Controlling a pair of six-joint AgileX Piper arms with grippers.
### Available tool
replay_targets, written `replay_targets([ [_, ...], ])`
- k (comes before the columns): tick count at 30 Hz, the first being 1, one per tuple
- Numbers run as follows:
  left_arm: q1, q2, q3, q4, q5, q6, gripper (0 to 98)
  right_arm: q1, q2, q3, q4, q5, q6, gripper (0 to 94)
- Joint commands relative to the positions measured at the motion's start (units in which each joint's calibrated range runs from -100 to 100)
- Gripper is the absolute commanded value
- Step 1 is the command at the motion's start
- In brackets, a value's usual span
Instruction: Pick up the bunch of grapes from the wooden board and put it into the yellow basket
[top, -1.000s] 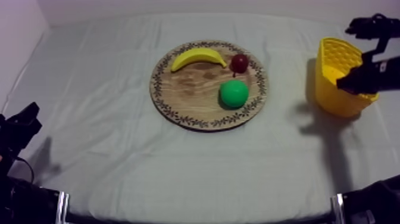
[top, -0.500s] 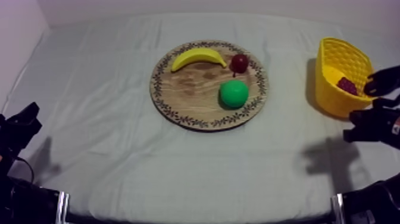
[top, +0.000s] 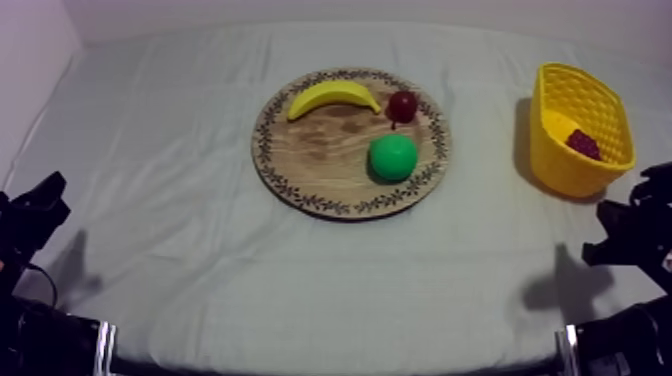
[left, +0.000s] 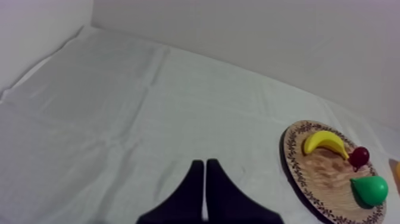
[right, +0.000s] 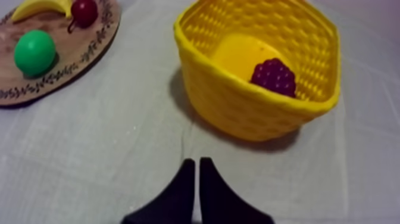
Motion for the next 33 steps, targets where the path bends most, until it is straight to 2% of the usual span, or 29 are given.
replay_targets([
  [1,0.0,0.0,0.0,0.02,0.0,0.0,0.1,0.3,-3.7,0.1,0.0,0.3,0.1,0.3],
  [8,0.0,0.0,0.0,0.02,0.0,0.0,0.1,0.7,-9.1,0.8,0.0,-1.2,0.1,0.3],
  [33,0.0,0.0,0.0,0.02,0.0,0.0,0.1,1.3,-9.7,1.3,0.1,-3.2,-1.7,0.6],
])
